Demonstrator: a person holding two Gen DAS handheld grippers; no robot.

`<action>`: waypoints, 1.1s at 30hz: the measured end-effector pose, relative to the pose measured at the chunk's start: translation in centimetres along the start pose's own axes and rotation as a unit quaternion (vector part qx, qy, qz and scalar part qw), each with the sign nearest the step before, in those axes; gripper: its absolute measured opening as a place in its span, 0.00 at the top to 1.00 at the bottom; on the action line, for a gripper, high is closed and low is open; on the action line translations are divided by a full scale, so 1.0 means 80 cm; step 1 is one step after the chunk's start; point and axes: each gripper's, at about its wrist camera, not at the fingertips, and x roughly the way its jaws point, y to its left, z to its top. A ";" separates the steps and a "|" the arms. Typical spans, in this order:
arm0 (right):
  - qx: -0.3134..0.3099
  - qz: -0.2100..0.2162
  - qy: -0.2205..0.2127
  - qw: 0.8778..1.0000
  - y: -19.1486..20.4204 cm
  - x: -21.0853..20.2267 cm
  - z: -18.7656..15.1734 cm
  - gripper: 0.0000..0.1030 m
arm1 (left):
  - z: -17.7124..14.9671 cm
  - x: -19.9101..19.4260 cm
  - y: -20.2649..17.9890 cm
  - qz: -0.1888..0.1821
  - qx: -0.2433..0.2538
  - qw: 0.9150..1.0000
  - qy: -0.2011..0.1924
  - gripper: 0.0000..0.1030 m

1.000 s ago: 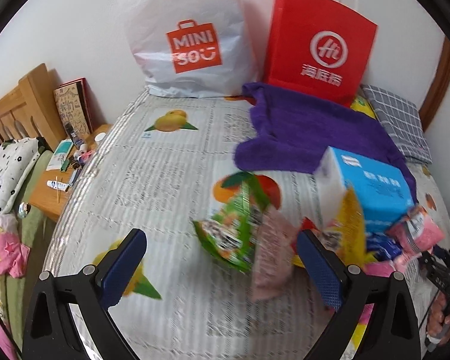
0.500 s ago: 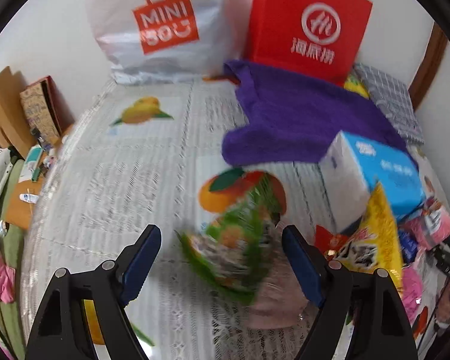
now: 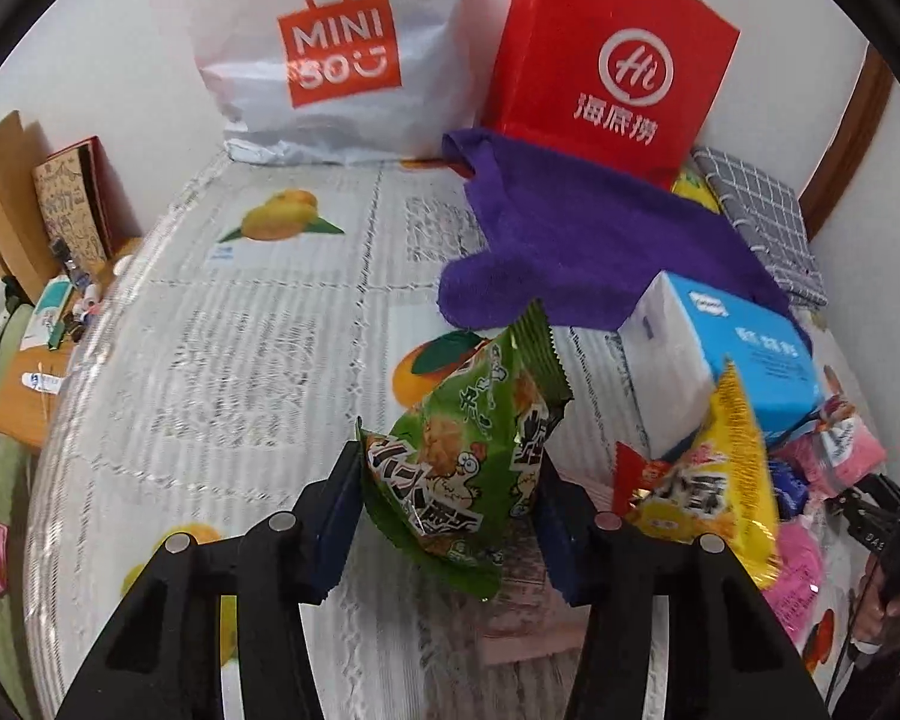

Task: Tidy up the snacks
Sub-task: 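Carry the lychee packet in the right tool while the left tool carries the green bag over the purple towel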

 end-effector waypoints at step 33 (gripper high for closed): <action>0.077 0.024 -0.112 0.990 0.041 -0.232 -0.007 0.45 | -0.052 -0.191 -0.093 -0.111 0.042 0.990 -0.080 0.52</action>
